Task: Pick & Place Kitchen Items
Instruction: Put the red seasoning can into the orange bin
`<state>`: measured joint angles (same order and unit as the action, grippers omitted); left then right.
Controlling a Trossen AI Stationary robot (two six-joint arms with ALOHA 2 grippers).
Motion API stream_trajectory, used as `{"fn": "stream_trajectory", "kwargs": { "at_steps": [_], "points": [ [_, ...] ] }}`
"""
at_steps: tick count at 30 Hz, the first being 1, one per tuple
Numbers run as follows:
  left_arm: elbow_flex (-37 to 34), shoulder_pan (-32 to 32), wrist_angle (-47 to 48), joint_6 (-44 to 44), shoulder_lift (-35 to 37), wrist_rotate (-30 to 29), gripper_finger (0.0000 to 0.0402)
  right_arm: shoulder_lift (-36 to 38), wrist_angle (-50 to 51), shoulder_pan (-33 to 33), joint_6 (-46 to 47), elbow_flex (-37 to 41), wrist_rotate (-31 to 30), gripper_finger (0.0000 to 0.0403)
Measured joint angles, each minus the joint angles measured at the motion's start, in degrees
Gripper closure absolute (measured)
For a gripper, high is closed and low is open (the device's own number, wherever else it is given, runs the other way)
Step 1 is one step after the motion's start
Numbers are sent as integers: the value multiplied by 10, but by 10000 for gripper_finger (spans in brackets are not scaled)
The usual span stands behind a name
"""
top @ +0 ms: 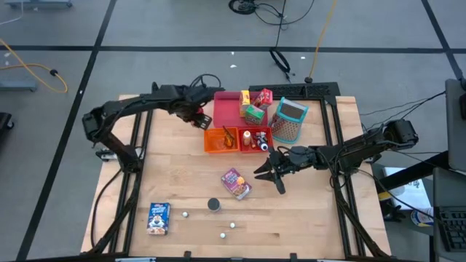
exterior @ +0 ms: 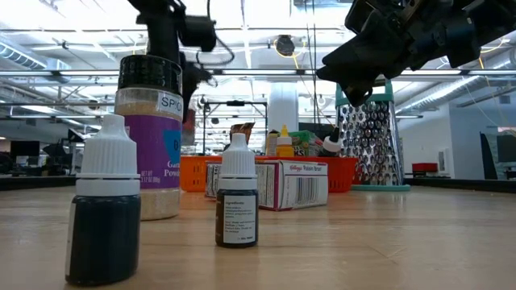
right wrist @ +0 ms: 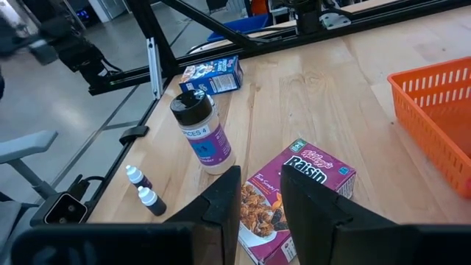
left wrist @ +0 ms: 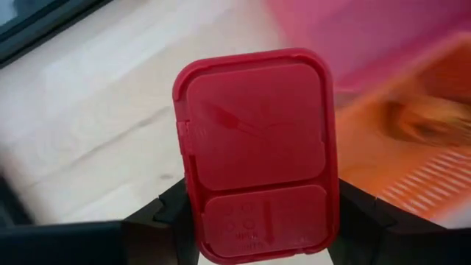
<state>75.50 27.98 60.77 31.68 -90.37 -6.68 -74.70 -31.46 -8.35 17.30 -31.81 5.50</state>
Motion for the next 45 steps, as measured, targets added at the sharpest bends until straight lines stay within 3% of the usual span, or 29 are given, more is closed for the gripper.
{"fn": "stream_trajectory", "kwargs": {
  "at_steps": [9,15,21,31,38,45],
  "points": [
    [0,-109,-16,64,19,24,189,0,-1,0,0,0,0,314],
    [0,-153,-78,121,19,21,194,0,0,0,0,0,-27,314],
    [1,-161,-88,149,5,17,171,0,0,0,2,0,-25,314],
    [0,-160,-134,155,-39,30,197,0,4,0,2,0,-25,314],
    [1,-157,-140,173,-90,11,160,0,5,0,2,0,-25,314],
    [1,-154,-171,191,-126,7,214,0,5,0,2,0,-25,314]
  ]
}}
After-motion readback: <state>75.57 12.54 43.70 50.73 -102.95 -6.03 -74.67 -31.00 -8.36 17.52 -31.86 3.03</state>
